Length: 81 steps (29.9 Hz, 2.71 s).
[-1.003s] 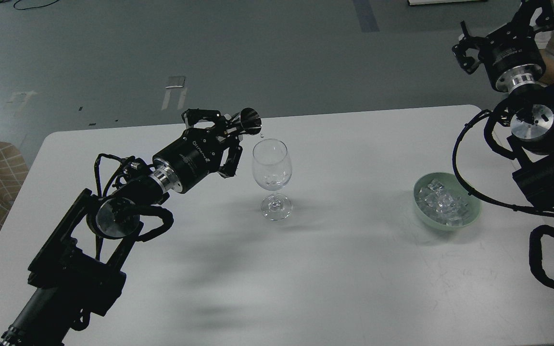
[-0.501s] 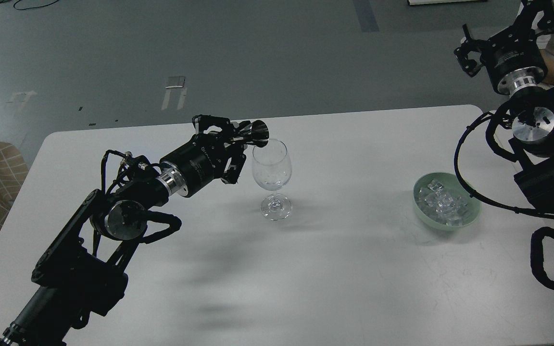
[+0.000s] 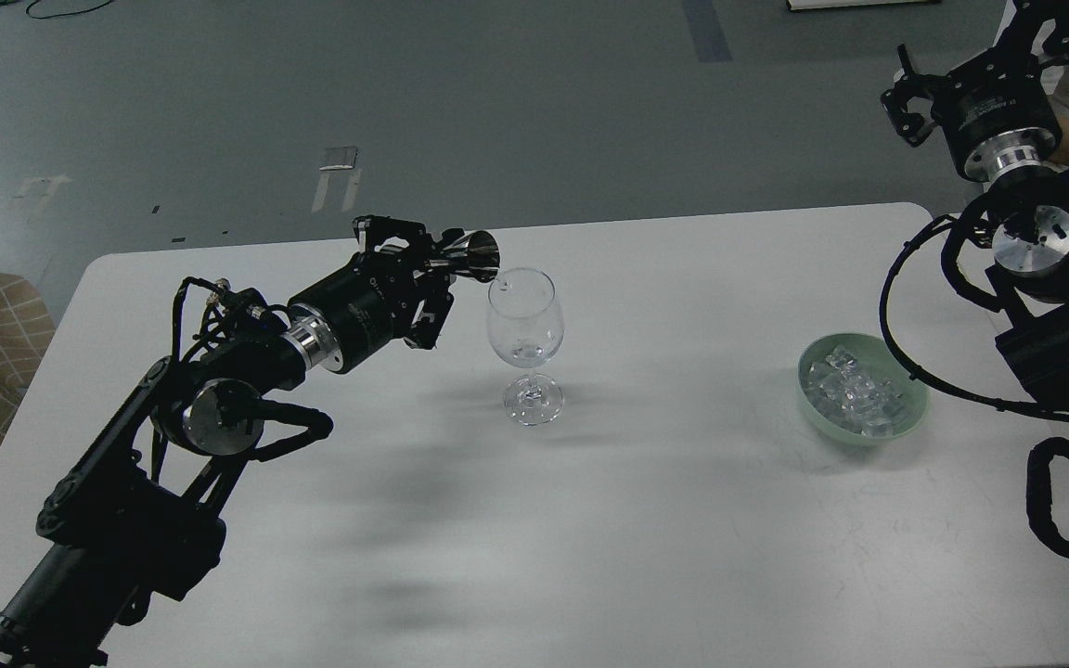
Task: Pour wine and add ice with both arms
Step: 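Tilt the jigger above the wine glass to pour, then withdraw the jigger from the glass and lower it toward the table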
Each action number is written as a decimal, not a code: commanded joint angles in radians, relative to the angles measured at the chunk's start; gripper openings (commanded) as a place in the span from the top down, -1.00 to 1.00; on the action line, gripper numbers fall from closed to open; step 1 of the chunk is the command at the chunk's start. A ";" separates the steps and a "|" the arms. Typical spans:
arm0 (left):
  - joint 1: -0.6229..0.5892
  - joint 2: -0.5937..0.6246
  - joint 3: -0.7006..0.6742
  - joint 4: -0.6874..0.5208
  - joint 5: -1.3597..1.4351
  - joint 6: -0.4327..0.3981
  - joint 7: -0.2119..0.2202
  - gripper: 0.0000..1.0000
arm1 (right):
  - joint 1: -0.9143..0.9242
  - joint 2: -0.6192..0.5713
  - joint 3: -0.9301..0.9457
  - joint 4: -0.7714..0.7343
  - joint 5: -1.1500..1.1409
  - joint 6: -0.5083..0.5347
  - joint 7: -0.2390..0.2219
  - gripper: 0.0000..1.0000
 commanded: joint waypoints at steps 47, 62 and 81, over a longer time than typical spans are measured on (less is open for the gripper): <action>-0.099 0.062 0.054 -0.117 0.335 0.011 0.146 0.74 | -0.028 -0.022 0.001 -0.001 0.001 0.018 0.003 -1.00; -0.125 0.060 0.057 -0.174 0.390 0.011 0.146 0.81 | -0.042 -0.036 0.009 -0.001 0.001 0.021 0.003 -1.00; -0.114 0.068 -0.037 -0.180 0.239 0.017 0.146 0.84 | -0.049 -0.059 0.009 0.010 0.001 0.026 0.003 -1.00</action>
